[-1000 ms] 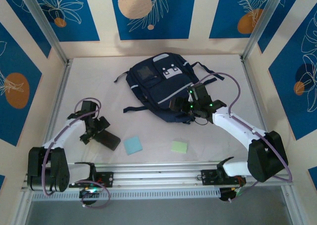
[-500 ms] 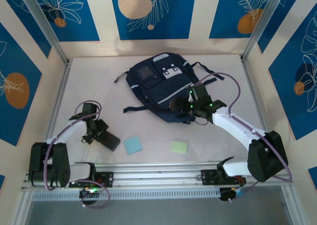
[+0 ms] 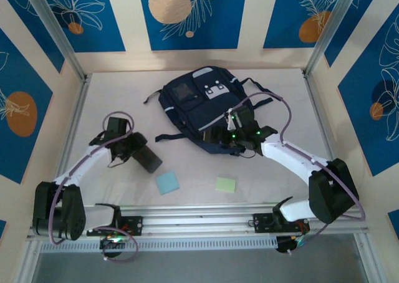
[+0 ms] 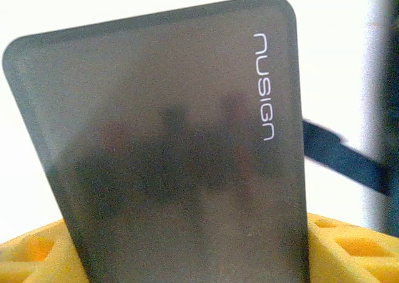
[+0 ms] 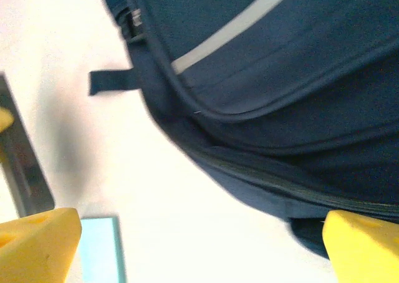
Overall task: Pack the student bag
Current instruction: Pick up the pencil case from the bottom-left of the table, then pass the pencil case.
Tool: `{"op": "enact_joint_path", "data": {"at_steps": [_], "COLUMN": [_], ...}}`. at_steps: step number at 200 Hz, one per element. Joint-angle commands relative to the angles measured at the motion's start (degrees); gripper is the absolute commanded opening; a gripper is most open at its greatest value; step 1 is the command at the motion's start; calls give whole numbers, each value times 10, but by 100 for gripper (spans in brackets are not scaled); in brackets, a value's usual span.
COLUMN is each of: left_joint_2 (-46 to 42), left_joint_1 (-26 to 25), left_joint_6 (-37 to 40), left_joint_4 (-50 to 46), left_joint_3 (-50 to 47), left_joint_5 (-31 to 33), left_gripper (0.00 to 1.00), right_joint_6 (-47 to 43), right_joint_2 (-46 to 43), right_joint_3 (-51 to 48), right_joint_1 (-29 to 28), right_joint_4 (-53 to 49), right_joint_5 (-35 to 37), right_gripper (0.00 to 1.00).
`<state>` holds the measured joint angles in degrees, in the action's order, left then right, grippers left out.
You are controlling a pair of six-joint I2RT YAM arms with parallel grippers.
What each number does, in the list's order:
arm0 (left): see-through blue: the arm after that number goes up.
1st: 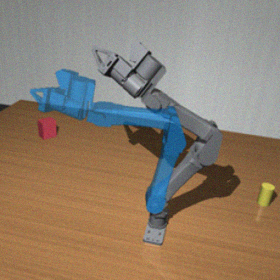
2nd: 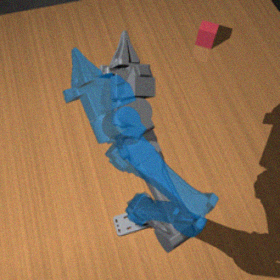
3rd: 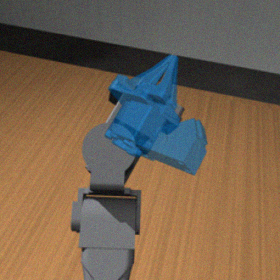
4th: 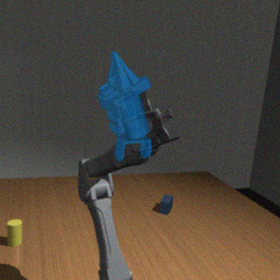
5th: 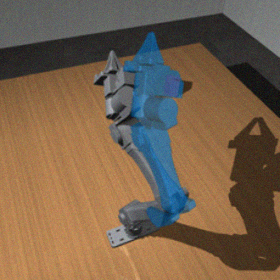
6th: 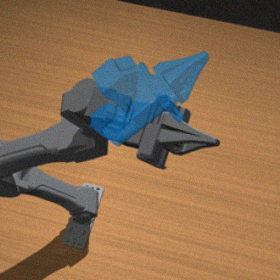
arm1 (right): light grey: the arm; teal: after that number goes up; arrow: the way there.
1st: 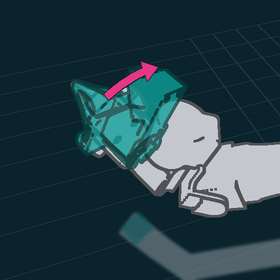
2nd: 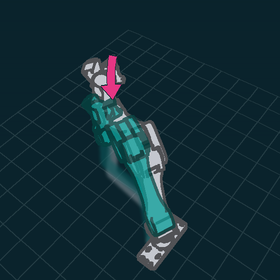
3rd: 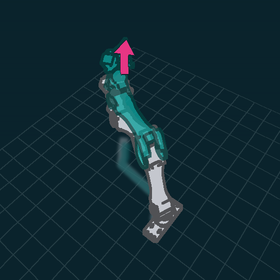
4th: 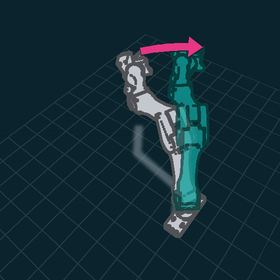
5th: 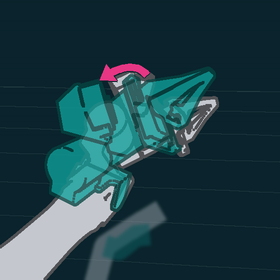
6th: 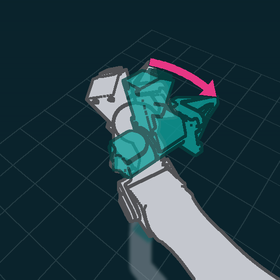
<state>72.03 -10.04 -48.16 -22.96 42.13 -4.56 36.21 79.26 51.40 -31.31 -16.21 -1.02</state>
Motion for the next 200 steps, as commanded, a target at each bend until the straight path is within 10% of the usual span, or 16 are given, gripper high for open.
{"op": "enact_joint_path", "data": {"at_steps": [1,99,200], "left_joint_2": [25,105,110], "left_joint_1": [-42,-162,-174], "left_joint_6": [-10,-44,-52], "left_joint_4": [55,160,171], "left_joint_3": [47,129,140], "left_joint_5": [-43,-38,-47], "left_gripper": [64,64,76], "right_joint_6": [-3,24,47], "right_joint_2": [26,114,145], "right_joint_3": [29,81,78], "right_joint_1": [-15,-85,-77], "right_joint_4": [45,117,165], "right_joint_5": [-90,-171,-240], "right_gripper": [97,88,25]}}
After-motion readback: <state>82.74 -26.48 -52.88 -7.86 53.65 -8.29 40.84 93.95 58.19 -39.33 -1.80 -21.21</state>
